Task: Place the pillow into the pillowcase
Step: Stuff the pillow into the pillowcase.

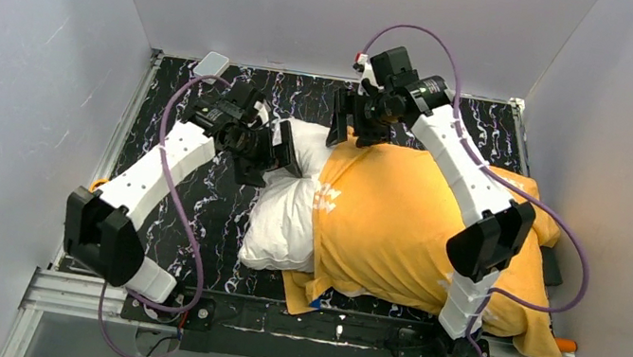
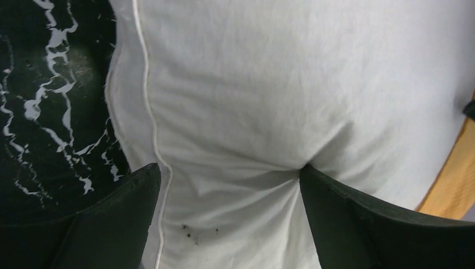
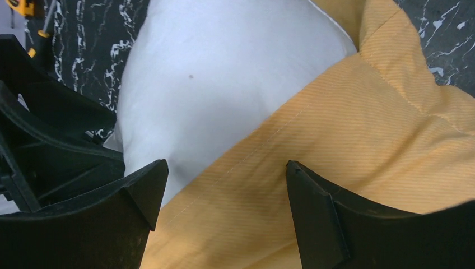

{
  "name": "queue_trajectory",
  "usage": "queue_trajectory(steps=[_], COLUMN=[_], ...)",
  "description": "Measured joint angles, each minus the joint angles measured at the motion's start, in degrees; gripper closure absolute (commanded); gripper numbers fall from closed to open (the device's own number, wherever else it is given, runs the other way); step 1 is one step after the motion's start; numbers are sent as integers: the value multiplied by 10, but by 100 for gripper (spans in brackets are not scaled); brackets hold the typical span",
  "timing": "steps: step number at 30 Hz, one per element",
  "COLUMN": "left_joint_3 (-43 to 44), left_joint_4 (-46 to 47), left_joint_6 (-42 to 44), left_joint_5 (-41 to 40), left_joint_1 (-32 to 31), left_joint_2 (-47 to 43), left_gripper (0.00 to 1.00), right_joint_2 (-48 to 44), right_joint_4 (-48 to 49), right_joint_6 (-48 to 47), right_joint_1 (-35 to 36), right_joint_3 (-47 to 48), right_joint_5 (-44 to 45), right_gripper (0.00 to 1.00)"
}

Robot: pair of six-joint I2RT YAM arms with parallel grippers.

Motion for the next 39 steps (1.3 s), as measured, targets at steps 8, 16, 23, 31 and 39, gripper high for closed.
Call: queue_trajectory(steps=[8,16,23,31,39], left_joint_3=[-52,-120,-137,-164,-70], left_joint_4=[99,161,222,420,521], left_joint_6=[-28,-52,-95,-213,-250], left_joint_5=[73,94,113,82,43], left_joint_1=[1,4,-7,-81,-101], left_joint_2=[33,-12,-17,9,126], left_gripper=[65,90,99,100,100], right_joint_2=[40,29,5,4,4], right_joint_4=[-7,-17,85,259,642], right_joint_6=[0,0,89,283,570], right_joint_1=[-6,-40,-66,-64,7], right_joint_3=[7,47,13,-29,-79], right_joint_5=[8,-20,-147,-249,-287], right_gripper=[99,99,99,99,99])
